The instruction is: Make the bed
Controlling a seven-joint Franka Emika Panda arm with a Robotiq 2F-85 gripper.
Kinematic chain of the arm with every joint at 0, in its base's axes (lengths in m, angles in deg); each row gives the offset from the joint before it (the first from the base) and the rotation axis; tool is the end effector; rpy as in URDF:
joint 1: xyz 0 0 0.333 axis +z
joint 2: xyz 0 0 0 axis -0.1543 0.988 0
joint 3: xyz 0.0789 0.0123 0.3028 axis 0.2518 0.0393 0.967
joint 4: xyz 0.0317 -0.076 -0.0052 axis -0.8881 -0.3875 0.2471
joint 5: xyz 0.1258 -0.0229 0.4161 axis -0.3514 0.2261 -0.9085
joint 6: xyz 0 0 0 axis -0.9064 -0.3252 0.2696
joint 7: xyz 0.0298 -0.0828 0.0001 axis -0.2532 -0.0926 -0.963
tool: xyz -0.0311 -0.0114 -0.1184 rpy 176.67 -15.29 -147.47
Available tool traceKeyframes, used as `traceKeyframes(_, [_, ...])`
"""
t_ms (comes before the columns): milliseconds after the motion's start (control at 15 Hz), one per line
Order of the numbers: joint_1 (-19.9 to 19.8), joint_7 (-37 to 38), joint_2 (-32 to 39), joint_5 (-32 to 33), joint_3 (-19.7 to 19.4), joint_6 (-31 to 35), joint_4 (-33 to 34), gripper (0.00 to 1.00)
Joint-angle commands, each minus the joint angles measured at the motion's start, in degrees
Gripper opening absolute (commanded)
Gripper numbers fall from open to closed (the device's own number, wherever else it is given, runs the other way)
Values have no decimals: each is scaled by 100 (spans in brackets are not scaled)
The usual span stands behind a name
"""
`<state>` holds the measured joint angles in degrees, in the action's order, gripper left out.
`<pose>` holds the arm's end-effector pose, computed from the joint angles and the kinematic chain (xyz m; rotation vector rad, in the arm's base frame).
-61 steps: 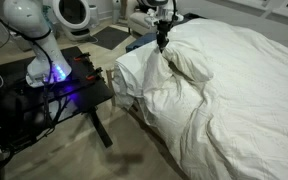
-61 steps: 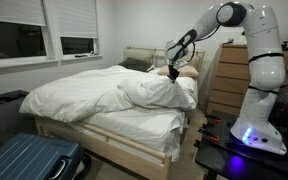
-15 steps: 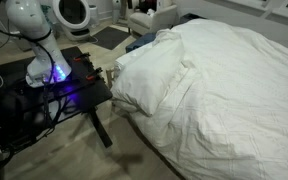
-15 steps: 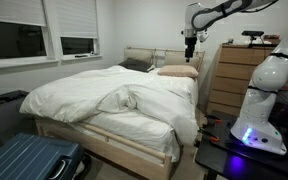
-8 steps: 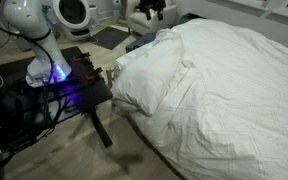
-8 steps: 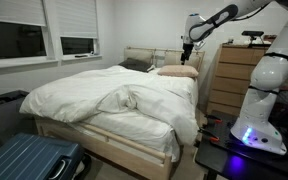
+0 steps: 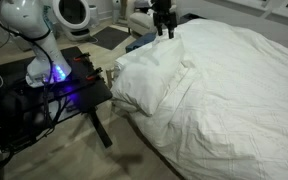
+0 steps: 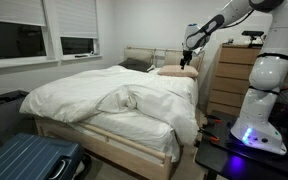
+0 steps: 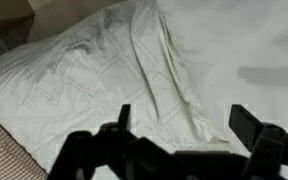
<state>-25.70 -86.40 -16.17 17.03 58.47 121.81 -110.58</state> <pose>0.4847 -0.3322 0.3695 2.7839 -0.2627 0.2164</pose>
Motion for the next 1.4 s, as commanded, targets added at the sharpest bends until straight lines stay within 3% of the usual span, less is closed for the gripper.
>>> traceKeyframes(0, [-86,-249,579,-661,-87,35,344,100])
traceKeyframes(400, [-367,-535,1352,-1316,-96,-151,687,100])
traceKeyframes(867, [-580,-721,2006,-1332,-12,-156,715,100])
traceKeyframes(1333, [-854,-2108,2431,-1554,372,-473,985,100])
